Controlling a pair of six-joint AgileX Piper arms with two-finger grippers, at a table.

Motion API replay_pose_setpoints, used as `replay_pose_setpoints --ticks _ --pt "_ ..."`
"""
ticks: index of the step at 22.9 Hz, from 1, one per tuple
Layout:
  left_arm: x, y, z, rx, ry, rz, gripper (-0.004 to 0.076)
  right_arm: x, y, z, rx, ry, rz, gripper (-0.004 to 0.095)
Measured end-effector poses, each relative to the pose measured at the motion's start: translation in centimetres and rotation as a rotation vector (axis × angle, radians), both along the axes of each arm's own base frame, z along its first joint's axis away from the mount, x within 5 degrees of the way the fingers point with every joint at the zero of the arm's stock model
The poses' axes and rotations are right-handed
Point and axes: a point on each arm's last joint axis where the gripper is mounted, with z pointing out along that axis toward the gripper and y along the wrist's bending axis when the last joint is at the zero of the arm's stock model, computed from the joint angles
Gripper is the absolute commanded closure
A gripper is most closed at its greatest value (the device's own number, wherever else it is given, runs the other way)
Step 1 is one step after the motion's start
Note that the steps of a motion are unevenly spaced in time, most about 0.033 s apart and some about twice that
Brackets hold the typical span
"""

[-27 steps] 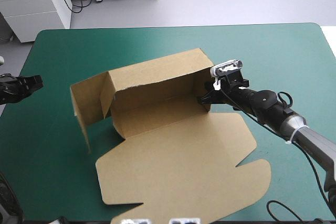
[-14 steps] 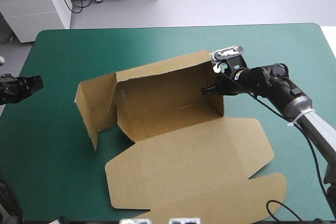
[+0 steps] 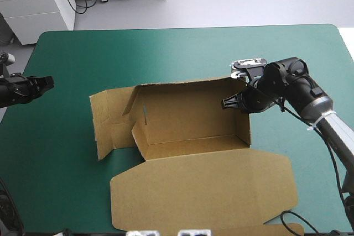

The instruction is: Fold the box

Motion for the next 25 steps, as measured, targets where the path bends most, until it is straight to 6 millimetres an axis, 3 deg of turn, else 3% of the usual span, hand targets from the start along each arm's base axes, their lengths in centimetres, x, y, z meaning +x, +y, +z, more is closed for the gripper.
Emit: replay_pose_setpoints --ticks 7,13,16,18,19,20,22,24,25 --pt "0.2 -0.5 0.0 0.002 -0.003 -0.013 0.0731 1.5 -0.1 -1.0 -0.058 0.024 -0.064 0.0920" --pt "0.2 -0.5 0.0 -0.001 -0.001 -0.017 0.0731 5.8 1.3 -2.4 -0.084 0.010 -0.069 0.0921" --pt "0.2 -0.5 0.0 -0.001 0.000 -0.018 0.0731 9.3 2.6 -4.1 -0.105 0.015 -0.065 0.0903" --pt "0.2 -0.5 0.0 -0.002 0.000 -0.019 0.0731 11.1 3.3 -5.1 -0.116 0.029 -0.065 0.0802" --pt "0.2 -0.5 0.0 -0.002 0.001 -0.020 0.0731 11.4 3.4 -5.1 -0.118 0.029 -0.065 0.0668" --pt "0.2 -0.5 0.0 -0.002 0.001 -0.020 0.0731 12.1 3.7 -5.0 -0.113 0.016 -0.066 0.0602" --pt "0.2 -0.5 0.0 -0.002 0.001 -0.020 0.0731 12.9 3.7 -5.3 -0.106 0.018 -0.073 0.0288" --pt "0.2 -0.5 0.0 -0.002 0.001 -0.020 0.0731 13.3 3.2 -5.5 -0.122 0.040 -0.083 0.0156" --pt "0.2 -0.5 0.0 -0.001 0.001 -0.020 0.0731 13.4 2.8 -5.3 -0.130 0.044 -0.088 0.0151"
